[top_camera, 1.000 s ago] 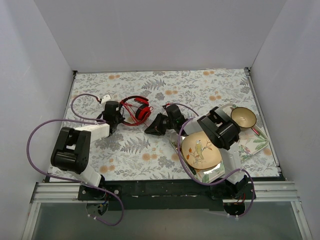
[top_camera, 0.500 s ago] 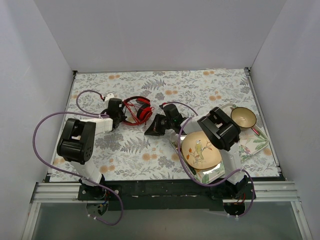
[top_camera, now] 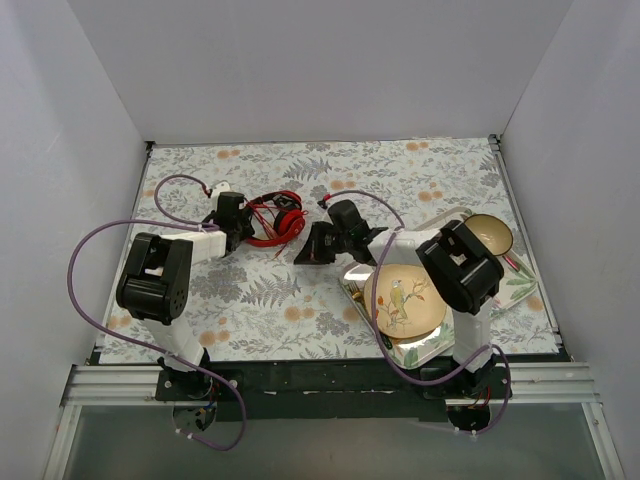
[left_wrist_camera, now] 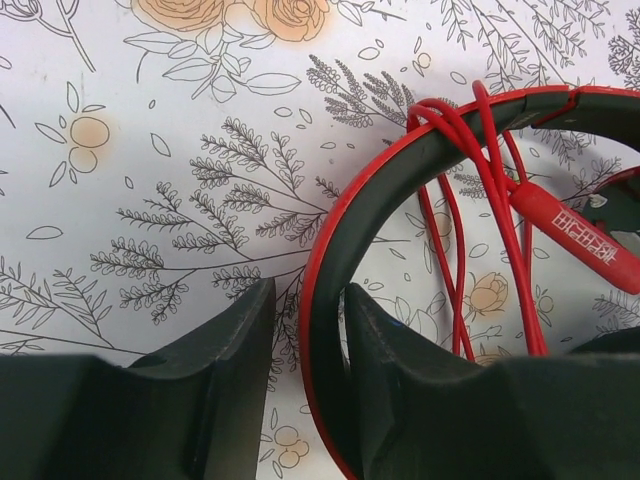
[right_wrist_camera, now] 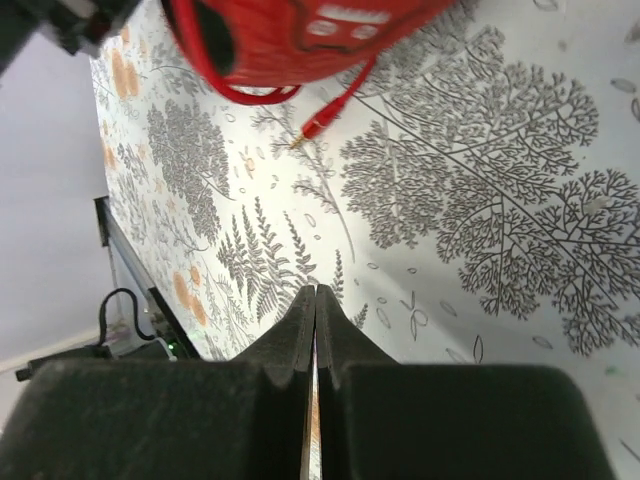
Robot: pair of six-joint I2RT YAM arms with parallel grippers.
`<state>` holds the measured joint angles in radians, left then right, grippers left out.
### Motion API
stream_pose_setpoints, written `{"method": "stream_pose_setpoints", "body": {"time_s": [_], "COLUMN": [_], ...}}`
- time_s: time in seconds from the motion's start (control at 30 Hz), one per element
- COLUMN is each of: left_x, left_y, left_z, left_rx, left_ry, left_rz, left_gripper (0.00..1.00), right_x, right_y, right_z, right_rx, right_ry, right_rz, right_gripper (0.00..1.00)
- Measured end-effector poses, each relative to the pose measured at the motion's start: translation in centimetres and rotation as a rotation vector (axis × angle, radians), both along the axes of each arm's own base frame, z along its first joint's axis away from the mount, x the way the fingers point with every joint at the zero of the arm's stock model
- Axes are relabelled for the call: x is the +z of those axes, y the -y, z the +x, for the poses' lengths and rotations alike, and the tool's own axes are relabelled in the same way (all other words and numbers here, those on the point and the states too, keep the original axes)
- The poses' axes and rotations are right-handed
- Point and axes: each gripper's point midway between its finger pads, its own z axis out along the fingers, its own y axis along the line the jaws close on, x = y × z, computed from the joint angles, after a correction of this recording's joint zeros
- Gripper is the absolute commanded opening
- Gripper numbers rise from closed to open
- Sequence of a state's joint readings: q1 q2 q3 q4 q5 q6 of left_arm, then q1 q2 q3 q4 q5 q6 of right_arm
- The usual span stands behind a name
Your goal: Wrap the headphones
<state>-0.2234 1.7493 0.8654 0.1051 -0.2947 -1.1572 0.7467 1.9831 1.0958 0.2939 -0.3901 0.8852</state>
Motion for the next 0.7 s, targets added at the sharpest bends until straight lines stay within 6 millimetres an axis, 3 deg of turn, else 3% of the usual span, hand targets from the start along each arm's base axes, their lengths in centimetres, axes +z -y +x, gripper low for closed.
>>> {"method": "stream_pose_setpoints", "body": {"time_s": [0.07,0.17,0.2,0.27,0.33,0.37,0.43,0.47,0.53,0.57,0.6,0.7], "left_x": [0.1,0.8,1.2,2.6,4.8,6.0,8.9,10.3,13.0,13.9,15.0,16.7], "left_y": [-0.1,-0.3,-0.3,-0.4,-0.3,-0.1,0.1,0.3,0.7,1.1,1.5,2.3], "left_z": [0.0,0.1,0.1,0.3,0.8,1.1,1.5,1.5,1.2,0.8,0.3,-1.2], "left_rx": [-0.007,-0.022,-0.028,-0.06,-0.112,-0.148,-0.216,-0.252,-0.337,-0.379,-0.439,-0.555], "left_ry": [0.0,0.014,0.022,0.047,0.089,0.113,0.171,0.198,0.251,0.268,0.289,0.319], "left_rz": [0.01,0.035,0.042,0.073,0.105,0.128,0.171,0.193,0.235,0.247,0.269,0.307], "left_gripper": [0.38,0.55,0.68,0.8,0.98,0.98,0.98,0.98,0.98,0.98,0.98,0.98], "right_x": [1.5,4.5,5.2,7.0,8.3,9.0,10.4,11.2,12.8,13.6,14.2,15.0], "right_y": [0.4,1.3,1.7,2.6,4.1,5.1,7.9,9.5,13.2,15.2,17.4,23.3], "right_z": [0.3,1.0,1.1,1.8,2.8,3.5,5.1,6.0,7.3,7.7,7.9,7.5], "right_rx": [0.005,0.002,0.002,-0.01,-0.039,-0.067,-0.146,-0.198,-0.313,-0.373,-0.434,-0.597], "right_ry": [0.062,0.182,0.217,0.299,0.387,0.429,0.513,0.555,0.633,0.674,0.709,0.781], "right_rz": [-0.009,-0.032,-0.043,-0.073,-0.13,-0.168,-0.256,-0.3,-0.389,-0.43,-0.474,-0.607], "right_gripper": [0.03,0.04,0.04,0.06,0.08,0.1,0.26,0.44,0.65,0.84,0.94,0.99]}}
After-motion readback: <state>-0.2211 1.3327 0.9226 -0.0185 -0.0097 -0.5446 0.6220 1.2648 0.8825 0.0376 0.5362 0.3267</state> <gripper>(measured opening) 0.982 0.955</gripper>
